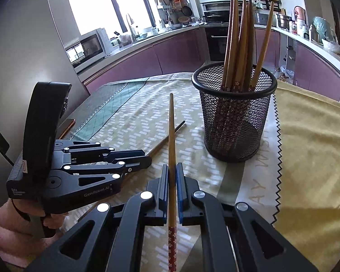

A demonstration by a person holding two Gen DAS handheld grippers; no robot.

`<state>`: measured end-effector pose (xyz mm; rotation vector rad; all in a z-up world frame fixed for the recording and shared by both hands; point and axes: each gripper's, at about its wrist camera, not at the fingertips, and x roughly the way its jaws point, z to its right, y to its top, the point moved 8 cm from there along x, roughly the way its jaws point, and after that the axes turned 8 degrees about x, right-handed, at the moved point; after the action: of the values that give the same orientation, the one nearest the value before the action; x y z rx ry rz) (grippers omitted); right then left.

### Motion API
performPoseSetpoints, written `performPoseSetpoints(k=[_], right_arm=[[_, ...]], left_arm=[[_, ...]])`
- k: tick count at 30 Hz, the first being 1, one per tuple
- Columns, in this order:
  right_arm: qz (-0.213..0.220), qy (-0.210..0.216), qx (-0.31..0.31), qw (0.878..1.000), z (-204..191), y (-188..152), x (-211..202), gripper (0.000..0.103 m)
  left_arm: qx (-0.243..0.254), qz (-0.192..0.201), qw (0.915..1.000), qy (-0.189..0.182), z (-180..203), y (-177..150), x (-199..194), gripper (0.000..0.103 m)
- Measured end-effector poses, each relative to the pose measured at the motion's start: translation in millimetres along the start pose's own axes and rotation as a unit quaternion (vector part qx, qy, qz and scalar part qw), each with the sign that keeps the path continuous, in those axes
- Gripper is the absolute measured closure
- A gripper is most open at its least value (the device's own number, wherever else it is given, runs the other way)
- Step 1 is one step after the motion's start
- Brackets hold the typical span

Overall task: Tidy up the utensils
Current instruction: 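Lift the chopstick upright with the right gripper toward the cup while the left gripper carries its chopstick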

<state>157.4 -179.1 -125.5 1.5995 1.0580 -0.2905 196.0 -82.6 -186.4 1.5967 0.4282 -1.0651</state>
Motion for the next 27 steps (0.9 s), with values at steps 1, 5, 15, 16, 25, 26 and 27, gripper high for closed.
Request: performPoseSetpoints(k=[1, 5, 15, 16, 25, 26, 27], right_arm=[[0.001, 0.0, 0.0, 1.0, 0, 0, 0, 0.097], [0.005, 0.001, -0.001, 1.0, -1, 2, -1, 0.097], [0.022, 0.007, -0.004, 1.0, -9, 7, -8, 0.097], [0.025, 0.007, -0.005, 1.0, -9, 8, -10, 0.097], [0.053, 0.019, -0.003, 0.998, -13, 18, -26, 0.097], [0.056, 0.02, -0.003, 0.998, -13, 18, -28, 0.097], [0.058, 0.021, -0.003, 0.998, -13, 19, -29, 0.097]], left_arm=[[0.001, 0.0, 1.0, 0.002, 0, 2, 1, 0.09], [-0.001, 0.002, 1.0, 0.009, 1, 4, 3, 0.095], [-0.015, 0.024, 0.9996, -0.003, 1, 5, -13, 0.095], [-0.015, 0.029, 0.9995, -0.004, 1, 6, -17, 0.095], [-0.025, 0.067, 0.9963, -0.047, 4, 15, -56, 0.096], [-0.025, 0.071, 0.9958, -0.052, 5, 15, -60, 0.096], [-0.026, 0.074, 0.9954, -0.055, 5, 16, -63, 0.096]])
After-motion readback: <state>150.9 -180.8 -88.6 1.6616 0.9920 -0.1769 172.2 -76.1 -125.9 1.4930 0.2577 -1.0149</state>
